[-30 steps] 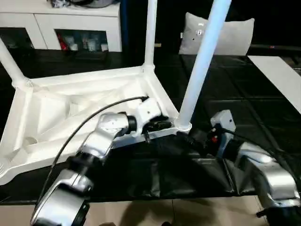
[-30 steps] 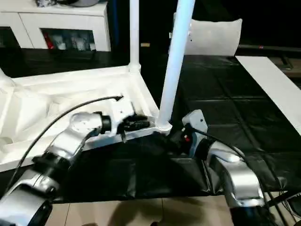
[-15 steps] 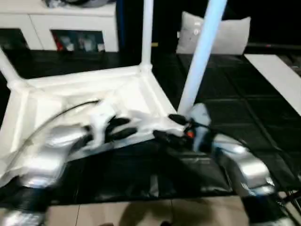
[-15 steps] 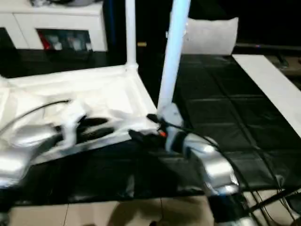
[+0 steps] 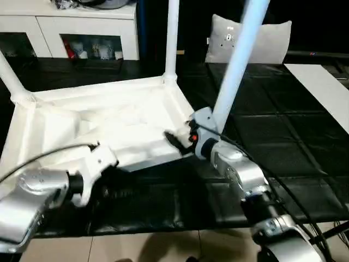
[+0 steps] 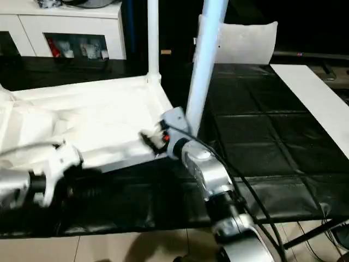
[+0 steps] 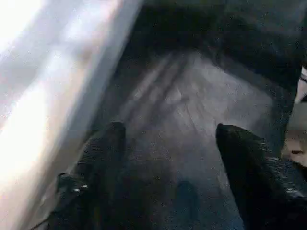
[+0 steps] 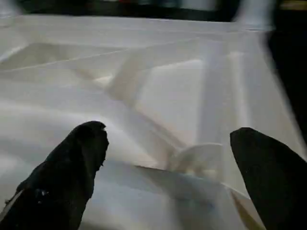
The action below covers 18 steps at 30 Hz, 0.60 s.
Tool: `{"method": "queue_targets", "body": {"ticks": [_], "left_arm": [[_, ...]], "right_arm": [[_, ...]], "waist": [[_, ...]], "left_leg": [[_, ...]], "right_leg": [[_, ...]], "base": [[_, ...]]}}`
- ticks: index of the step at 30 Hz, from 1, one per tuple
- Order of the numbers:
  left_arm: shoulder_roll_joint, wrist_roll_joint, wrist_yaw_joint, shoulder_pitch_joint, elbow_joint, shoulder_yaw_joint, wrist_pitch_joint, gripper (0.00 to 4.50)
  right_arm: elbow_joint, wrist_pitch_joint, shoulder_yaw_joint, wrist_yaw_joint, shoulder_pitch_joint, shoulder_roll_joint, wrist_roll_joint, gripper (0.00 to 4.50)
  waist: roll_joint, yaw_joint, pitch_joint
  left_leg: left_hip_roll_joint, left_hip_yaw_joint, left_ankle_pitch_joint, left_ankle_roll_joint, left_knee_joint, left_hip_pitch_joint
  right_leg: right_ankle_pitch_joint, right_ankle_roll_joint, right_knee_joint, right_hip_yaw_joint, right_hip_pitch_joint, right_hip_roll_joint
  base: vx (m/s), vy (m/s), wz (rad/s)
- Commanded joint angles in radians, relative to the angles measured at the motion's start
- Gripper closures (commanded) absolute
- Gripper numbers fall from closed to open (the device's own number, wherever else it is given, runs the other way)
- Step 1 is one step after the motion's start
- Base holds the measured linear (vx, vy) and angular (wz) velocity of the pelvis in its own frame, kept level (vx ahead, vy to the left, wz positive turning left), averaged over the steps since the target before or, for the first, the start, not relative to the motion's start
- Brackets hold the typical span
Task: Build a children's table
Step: Rotate table base
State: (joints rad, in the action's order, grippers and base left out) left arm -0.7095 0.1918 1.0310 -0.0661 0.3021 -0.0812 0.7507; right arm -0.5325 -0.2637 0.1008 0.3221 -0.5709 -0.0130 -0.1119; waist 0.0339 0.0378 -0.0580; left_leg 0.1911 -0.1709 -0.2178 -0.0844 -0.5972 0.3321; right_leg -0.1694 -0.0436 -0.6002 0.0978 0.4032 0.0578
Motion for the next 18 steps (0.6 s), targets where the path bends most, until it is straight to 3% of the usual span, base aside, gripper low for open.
{"method": "queue_targets", "body": {"ticks": [1, 7, 10, 14, 18], "left_arm": [[-0.019, -0.025, -0.010, 0.005, -0.006, -0.020, 0.002, 0.75], [-0.049, -0.069, -0.047, -0.006, -0.056, -0.068, -0.025, 0.43], [-0.032, -0.095, -0.077, -0.028, -0.091, -0.074, -0.054, 0.10], [0.006, -0.138, -0.145, -0.076, -0.164, -0.084, -0.124, 0.04], [0.030, -0.149, -0.198, -0.087, -0.198, -0.068, -0.190, 0.04]], "right_arm": [[-0.055, 0.022, -0.076, -0.084, -0.024, -0.028, 0.005, 0.00], [-0.178, 0.099, -0.163, -0.177, -0.075, -0.086, -0.008, 0.00], [-0.219, 0.122, -0.188, -0.199, -0.094, -0.113, -0.012, 0.00], [-0.282, 0.156, -0.226, -0.220, -0.122, -0.166, -0.015, 0.00], [-0.327, 0.187, -0.259, -0.233, -0.127, -0.234, -0.011, 0.00]], "waist": [[-0.033, -0.006, 0.057], [-0.033, 0.000, 0.057], [-0.032, 0.000, 0.056], [-0.027, 0.005, 0.056], [-0.025, 0.017, 0.061]], "left_leg": [[0.037, 0.011, -0.189, -0.033, 0.077, -0.004], [0.036, 0.010, -0.213, -0.031, 0.074, -0.007], [0.032, 0.009, -0.206, -0.024, 0.073, -0.002], [0.028, 0.008, -0.214, -0.012, 0.067, 0.001], [0.029, 0.005, -0.190, -0.004, 0.064, -0.003]], "right_leg": [[-0.257, -0.168, 0.064, -0.070, -0.047, 0.077], [-0.271, -0.159, 0.064, -0.070, -0.047, 0.077], [-0.276, -0.157, 0.066, -0.068, -0.047, 0.074], [-0.351, -0.133, 0.073, -0.067, -0.050, 0.077], [-0.321, -0.136, 0.071, -0.066, -0.045, 0.073]], "base": [[0.000, 0.000, 0.00], [0.000, 0.000, 0.00], [0.000, 0.000, 0.00], [0.000, 0.000, 0.00], [0.000, 0.000, 0.00]]}}
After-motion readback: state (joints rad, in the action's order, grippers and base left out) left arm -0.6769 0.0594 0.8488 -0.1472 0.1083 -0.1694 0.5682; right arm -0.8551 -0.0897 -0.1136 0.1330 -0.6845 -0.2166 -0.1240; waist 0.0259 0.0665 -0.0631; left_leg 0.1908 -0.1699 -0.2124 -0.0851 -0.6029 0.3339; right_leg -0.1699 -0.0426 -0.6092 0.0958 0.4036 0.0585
